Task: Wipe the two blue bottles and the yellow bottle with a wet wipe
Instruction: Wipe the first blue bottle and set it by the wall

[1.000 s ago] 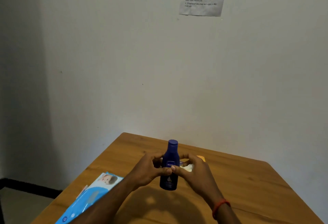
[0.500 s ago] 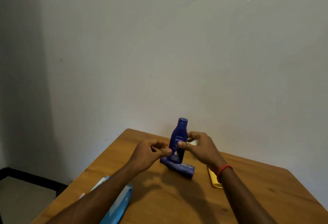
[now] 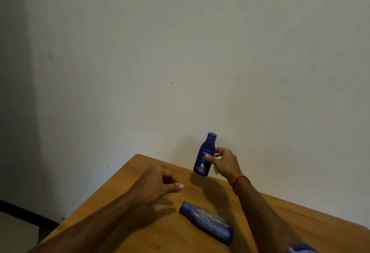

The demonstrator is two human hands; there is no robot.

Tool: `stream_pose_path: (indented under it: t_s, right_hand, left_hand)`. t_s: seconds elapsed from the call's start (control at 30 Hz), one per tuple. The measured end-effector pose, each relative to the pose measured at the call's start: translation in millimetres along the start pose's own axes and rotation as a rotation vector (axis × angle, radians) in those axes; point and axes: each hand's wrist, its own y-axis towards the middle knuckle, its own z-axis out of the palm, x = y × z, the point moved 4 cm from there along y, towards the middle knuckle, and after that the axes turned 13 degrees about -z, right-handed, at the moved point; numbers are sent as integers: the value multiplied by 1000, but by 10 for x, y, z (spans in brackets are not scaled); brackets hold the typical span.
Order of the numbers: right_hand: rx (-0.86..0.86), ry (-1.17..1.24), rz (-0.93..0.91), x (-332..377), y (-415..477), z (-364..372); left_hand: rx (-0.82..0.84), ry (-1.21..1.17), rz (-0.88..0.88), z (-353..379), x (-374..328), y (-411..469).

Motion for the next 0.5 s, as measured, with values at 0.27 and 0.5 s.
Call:
stream_pose_path:
  t_s: [0.27, 0.5]
  right_hand:
    - [19, -97, -5, -710, 377, 452]
    - [82, 7, 14, -922, 413, 509]
  left_hand:
    - [83, -58, -98, 256, 294, 489]
    - [91, -36, -114, 386, 305, 769]
